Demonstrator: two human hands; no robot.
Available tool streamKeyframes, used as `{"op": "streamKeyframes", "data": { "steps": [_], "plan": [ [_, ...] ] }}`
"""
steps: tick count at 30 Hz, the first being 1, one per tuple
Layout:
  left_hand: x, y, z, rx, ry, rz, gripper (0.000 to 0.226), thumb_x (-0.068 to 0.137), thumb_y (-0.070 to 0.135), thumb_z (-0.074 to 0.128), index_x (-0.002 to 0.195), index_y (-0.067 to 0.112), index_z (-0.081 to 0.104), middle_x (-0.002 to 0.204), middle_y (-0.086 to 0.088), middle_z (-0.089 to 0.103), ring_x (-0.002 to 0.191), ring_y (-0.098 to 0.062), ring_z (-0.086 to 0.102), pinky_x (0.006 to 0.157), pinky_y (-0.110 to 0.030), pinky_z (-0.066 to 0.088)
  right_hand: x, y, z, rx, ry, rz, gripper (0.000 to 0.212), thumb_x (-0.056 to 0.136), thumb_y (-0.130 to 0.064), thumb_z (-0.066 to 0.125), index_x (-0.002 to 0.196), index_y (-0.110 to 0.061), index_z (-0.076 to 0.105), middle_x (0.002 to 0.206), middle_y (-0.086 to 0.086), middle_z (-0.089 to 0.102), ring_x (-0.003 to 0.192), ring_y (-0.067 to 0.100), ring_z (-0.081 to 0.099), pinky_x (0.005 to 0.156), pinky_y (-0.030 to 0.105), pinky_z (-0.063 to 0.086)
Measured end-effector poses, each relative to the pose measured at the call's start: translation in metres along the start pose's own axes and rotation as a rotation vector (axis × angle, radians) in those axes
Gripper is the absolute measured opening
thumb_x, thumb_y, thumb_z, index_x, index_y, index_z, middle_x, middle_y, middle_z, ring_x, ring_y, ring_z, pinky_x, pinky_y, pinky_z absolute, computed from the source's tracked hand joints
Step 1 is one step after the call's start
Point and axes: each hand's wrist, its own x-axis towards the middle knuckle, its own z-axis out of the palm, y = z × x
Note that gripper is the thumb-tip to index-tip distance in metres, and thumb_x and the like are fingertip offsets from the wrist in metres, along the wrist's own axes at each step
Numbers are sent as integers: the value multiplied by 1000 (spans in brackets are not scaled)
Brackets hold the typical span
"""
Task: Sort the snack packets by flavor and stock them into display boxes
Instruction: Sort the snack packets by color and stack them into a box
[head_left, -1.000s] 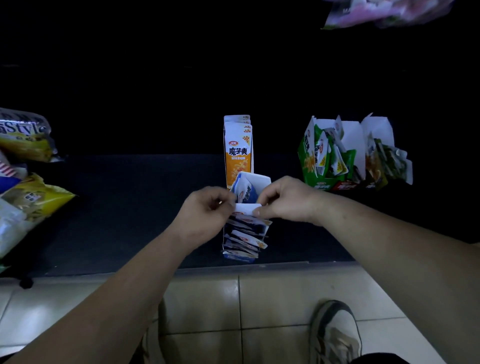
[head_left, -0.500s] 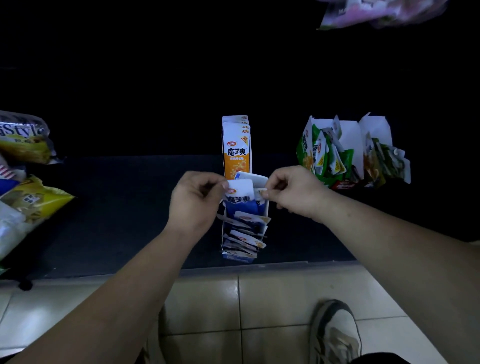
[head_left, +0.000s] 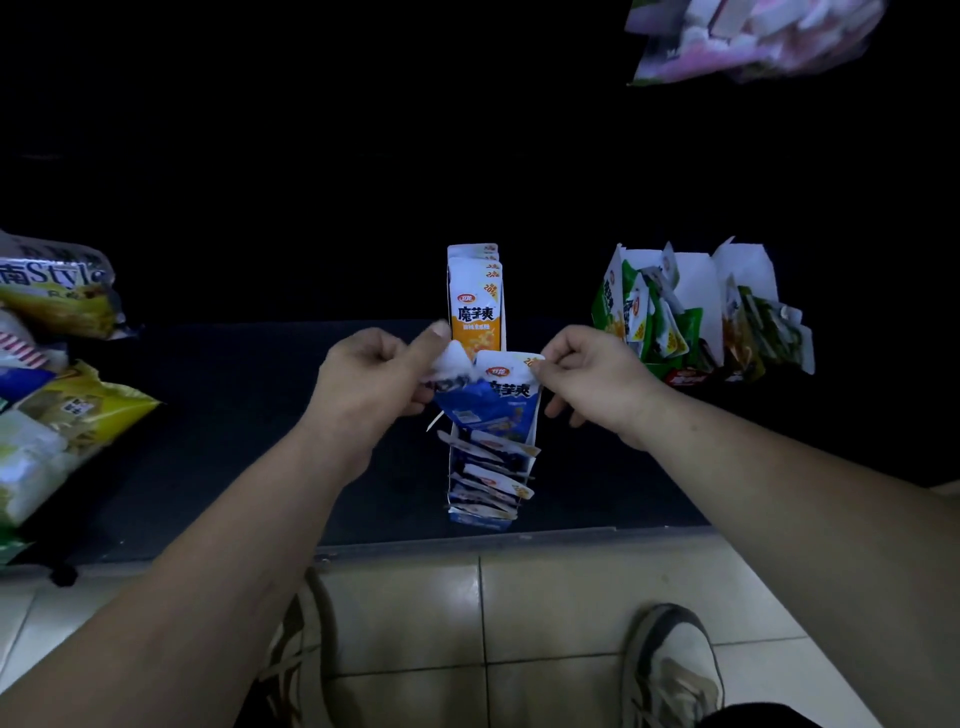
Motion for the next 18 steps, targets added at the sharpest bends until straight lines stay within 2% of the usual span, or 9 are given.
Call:
{"op": "streamKeyframes", "data": {
  "steps": [3,6,9,11,16,18],
  "plan": [
    [-3,11,-11,48,-74,-58,12,86,7,77,88,7,65,98,-23,75,94,-33,75,86,-46,64,-4,-2,0,-5,4,-3,10,101,-21,64,99,-11,60,88,10,76,65,17,70,51,32,50],
    [-9,14,-18,126,-91,-15,26,84,-11,69,98,11,69,106,-18,72,88,-23,73,80,-40,65,-8,-4,3,2,6,-1,12,101,-22,64,99,-10,60,89,10,77,65,18,69,53,33,50],
    [-10,15,-23,192,-72,55,36,85,-14,69,109,13,70,104,-8,70,85,-14,72,65,-25,63,-11,-4,6,7,6,3,13,100,-22,65,100,-9,61,89,12,76,66,18,68,54,33,50],
    [-7,16,-26,224,-57,76,32,87,-10,70,109,12,71,100,-7,72,86,-14,73,60,-19,60,-12,-3,7,9,10,5,13,100,-22,65,99,-10,61,89,11,76,67,17,68,54,32,51],
    [-10,36,-39,330,-13,211,14,90,2,73,89,15,77,78,-1,79,71,-12,77,67,-28,64,-10,-1,8,-1,19,8,12,100,-23,65,98,-11,61,91,11,76,70,17,68,55,32,51],
    [-12,48,-46,352,-45,308,11,92,7,74,86,16,77,77,-1,78,71,-12,75,67,-28,63,-8,-1,9,-4,21,6,11,100,-22,66,95,-13,61,92,13,76,69,17,67,54,32,51]
  ]
}}
